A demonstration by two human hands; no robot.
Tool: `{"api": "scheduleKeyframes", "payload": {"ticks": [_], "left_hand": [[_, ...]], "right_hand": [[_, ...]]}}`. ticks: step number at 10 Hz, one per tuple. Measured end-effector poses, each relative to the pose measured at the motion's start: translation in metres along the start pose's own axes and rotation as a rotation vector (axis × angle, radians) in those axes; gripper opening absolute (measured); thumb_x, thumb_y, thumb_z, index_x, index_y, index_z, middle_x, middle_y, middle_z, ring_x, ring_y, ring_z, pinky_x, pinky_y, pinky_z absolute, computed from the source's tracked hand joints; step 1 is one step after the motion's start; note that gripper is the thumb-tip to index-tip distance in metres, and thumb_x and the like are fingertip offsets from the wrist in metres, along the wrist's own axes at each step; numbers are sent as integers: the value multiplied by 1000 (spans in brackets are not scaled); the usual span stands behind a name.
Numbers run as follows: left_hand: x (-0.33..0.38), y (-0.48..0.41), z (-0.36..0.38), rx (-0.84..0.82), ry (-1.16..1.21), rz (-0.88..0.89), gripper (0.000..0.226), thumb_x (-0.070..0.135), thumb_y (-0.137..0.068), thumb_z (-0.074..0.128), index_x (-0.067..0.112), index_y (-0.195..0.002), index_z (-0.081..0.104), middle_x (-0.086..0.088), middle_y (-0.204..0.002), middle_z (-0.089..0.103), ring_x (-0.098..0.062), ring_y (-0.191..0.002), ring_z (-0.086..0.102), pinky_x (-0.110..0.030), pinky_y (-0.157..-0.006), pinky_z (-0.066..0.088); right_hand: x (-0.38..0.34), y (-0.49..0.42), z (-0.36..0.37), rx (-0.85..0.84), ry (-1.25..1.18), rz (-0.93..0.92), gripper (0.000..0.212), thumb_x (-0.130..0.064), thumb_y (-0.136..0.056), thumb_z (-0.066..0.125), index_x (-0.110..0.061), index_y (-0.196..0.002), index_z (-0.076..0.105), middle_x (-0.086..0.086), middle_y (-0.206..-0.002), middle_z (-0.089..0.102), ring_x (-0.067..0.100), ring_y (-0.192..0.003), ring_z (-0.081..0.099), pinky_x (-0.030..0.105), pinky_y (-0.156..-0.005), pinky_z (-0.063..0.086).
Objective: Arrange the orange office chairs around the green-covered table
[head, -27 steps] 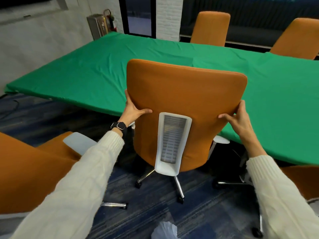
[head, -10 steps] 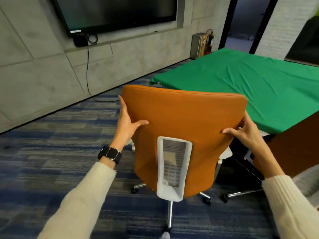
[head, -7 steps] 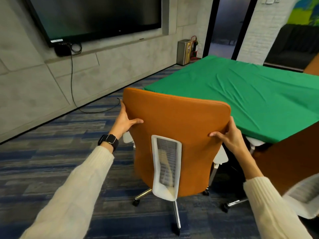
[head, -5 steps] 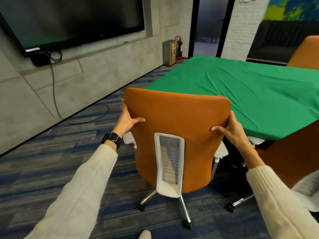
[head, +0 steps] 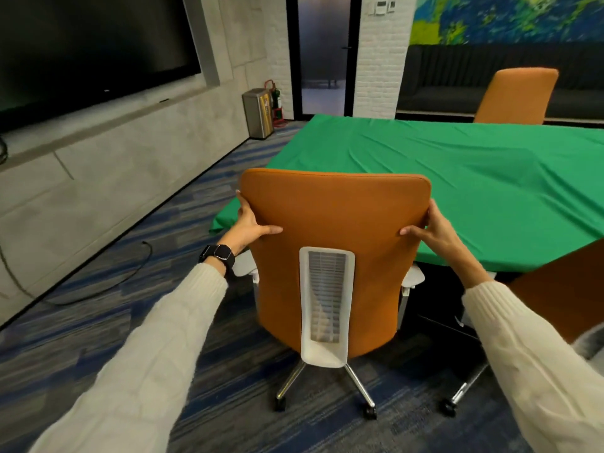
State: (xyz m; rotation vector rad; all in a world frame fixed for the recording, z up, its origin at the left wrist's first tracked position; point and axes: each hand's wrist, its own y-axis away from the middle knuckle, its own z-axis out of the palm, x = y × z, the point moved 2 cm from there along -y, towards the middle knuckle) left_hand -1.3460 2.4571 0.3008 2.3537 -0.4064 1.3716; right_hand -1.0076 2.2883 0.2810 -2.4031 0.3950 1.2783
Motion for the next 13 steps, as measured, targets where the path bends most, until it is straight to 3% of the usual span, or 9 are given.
{"api": "scheduleKeyframes", "payload": {"ticks": [1,2,3,4,8,9,11,12,13], "left_hand": [[3,-32,0,1,-73,-6,133,23,-66,77,27,-135,-37,-13,-158,-11,-33,-145,4,-57,-116,11],[12,-70,-7,59,-172,8,123,13,-68,76,20,-143,-21,-15,-159,4,-34,-144,14,-54,-116,16],[15,-89,-8,107,-139,46,114,10,-67,77,14,-146,-5,-16,-156,17,-34,-142,20,-54,-115,20],[23,-124,-8,121,-83,84,106,9,-67,76,11,-145,4,-18,-154,23,-33,-141,22,-52,-114,20],[32,-182,-14,128,-59,109,103,8,-70,74,14,-145,5,-19,-153,24,-35,-141,25,-55,-114,21],[33,-179,-15,132,-55,120,101,8,-70,74,15,-144,5,-18,-153,25,-35,-140,25,-55,-114,22],[34,-171,-13,105,-15,137,102,13,-72,73,16,-145,2,-15,-156,19,-34,-142,22,-54,-114,21],[11,-148,0,123,-20,60,101,28,-78,68,21,-147,-5,-12,-158,13,-34,-143,19,-56,-114,19],[-28,-129,16,151,109,-17,100,35,-80,63,26,-146,-13,-12,-159,10,-33,-142,20,-56,-114,19]], "right_hand": [[6,-24,1,21,-4,12,69,-14,-68,77,-14,-124,38,3,-101,53,18,-90,48,27,-73,39],[15,-54,2,24,-2,39,66,-11,-70,75,-11,-124,37,1,-98,52,17,-89,46,9,-64,38],[20,-70,2,25,-2,61,65,-11,-71,75,-10,-123,37,-7,-90,51,16,-86,45,5,-60,36],[27,-99,0,30,12,56,66,-10,-72,74,-9,-125,35,-13,-87,47,13,-81,45,6,-61,37],[35,-139,7,15,3,48,70,-14,-74,73,-14,-130,30,9,-111,55,24,-99,51,37,-81,42],[37,-140,5,21,-9,59,70,-14,-74,72,-14,-130,30,8,-112,54,23,-100,50,36,-81,41],[28,-134,9,40,-1,82,60,-15,-74,72,-11,-122,37,5,-104,53,20,-93,49,14,-65,39],[40,-105,18,126,1,124,48,-19,-77,70,-8,-112,40,5,-102,53,19,-93,50,12,-66,40],[63,-69,31,220,-77,226,51,-17,-79,68,-5,-120,39,12,-120,53,21,-108,50,25,-84,40]]}}
